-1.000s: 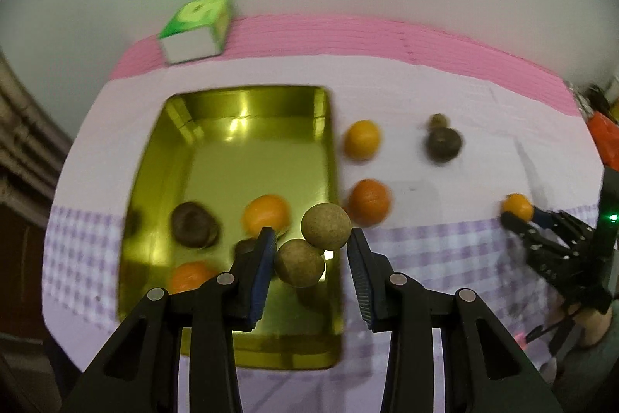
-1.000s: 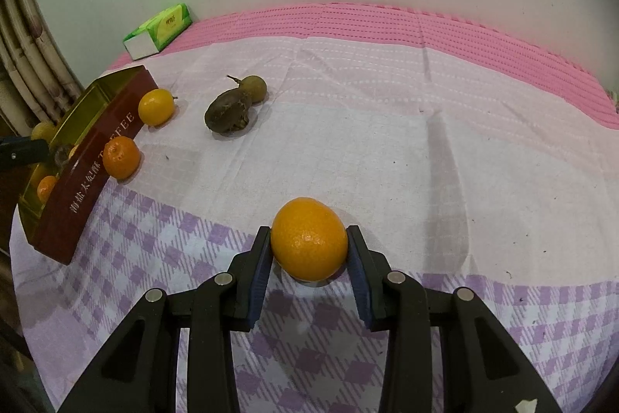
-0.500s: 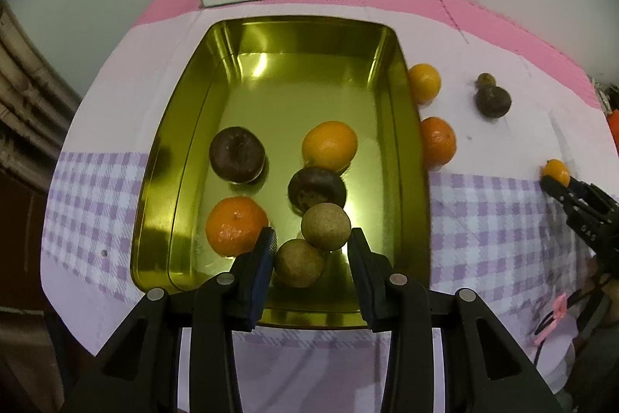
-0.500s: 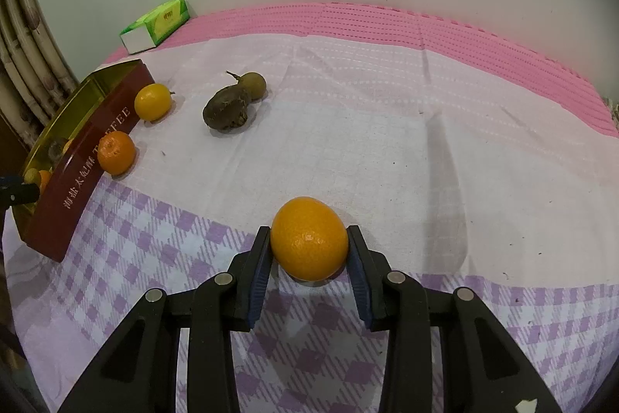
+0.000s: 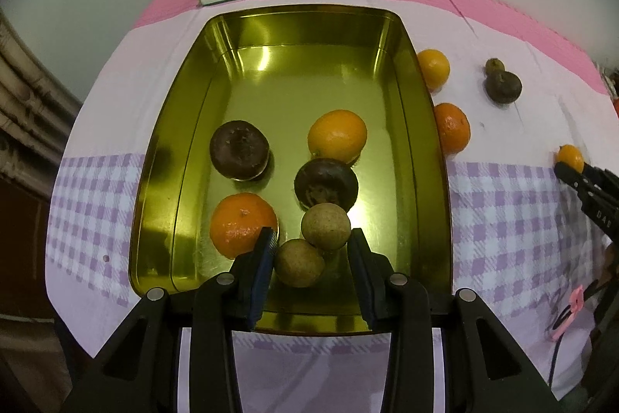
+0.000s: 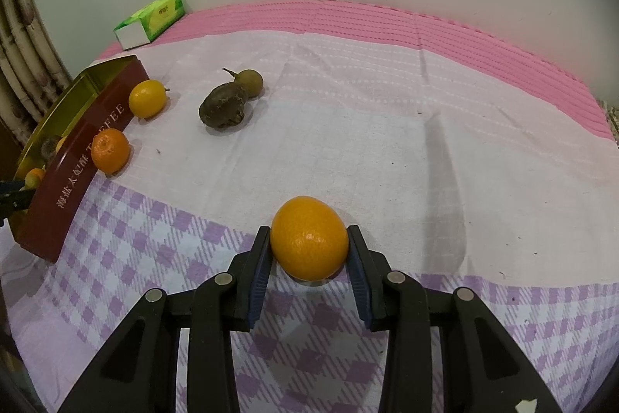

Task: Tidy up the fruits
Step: 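Carry the two small fruits into the tin tray and open the left gripper, then carry the large orange into the tin tray and open the right gripper, then grasp the tangerine on the cloth with the right gripper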

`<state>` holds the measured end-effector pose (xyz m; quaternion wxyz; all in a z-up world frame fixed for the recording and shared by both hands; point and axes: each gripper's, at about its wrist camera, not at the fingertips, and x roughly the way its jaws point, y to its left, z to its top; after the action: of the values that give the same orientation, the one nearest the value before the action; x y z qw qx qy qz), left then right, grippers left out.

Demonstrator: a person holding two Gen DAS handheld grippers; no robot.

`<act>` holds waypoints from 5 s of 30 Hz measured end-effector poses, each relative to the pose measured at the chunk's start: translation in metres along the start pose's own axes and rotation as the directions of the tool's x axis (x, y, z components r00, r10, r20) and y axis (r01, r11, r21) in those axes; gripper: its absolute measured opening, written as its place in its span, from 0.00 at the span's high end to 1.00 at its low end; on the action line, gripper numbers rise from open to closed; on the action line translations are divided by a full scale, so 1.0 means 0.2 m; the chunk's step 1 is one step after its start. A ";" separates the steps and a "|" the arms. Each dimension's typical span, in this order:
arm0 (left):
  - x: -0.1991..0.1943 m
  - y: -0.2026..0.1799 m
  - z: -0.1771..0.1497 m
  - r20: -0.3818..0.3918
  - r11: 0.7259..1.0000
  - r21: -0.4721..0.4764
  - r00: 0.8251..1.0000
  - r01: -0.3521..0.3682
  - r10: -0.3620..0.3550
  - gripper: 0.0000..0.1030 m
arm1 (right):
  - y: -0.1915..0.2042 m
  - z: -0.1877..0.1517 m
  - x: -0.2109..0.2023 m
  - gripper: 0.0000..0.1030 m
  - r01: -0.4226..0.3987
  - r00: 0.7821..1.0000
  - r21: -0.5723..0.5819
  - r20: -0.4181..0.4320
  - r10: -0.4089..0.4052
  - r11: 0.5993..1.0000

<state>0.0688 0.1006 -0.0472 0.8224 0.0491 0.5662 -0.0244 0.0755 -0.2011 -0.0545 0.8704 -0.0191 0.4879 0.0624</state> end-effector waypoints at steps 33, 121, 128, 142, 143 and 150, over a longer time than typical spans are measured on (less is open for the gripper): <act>-0.11 0.04 0.01 0.055 1.000 -0.015 0.998 0.013 -0.012 0.41 | 0.04 0.00 0.00 0.66 0.050 0.999 0.007 -0.014 -0.050 0.999; -0.25 0.50 -0.06 0.146 0.938 -0.328 0.975 -0.112 0.168 0.24 | 0.87 0.25 -0.16 0.62 -0.175 0.981 -0.260 0.031 0.190 0.949; -0.24 0.48 -0.05 0.144 0.946 -0.303 0.976 -0.114 0.164 0.24 | 0.75 0.21 -0.04 0.62 -0.167 0.986 -0.224 -0.011 0.168 0.960; -0.20 0.45 -0.04 0.127 0.955 -0.271 0.980 -0.116 0.155 0.24 | 0.79 0.24 0.16 0.57 -0.163 0.987 -0.239 -0.036 0.159 0.957; -0.20 0.44 -0.03 0.125 0.956 -0.269 0.980 -0.117 0.156 0.24 | 0.79 0.24 0.16 0.57 -0.165 0.986 -0.241 -0.037 0.161 0.956; -0.19 0.43 -0.03 0.120 0.959 -0.256 0.980 -0.124 0.158 0.24 | 0.83 0.27 0.21 0.57 -0.161 0.987 -0.261 -0.018 0.162 0.952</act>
<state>0.0578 0.1869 -0.0096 0.8592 -0.0154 0.5011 0.1019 0.1219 -0.0284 -0.0573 0.8533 -0.0937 0.4736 0.1971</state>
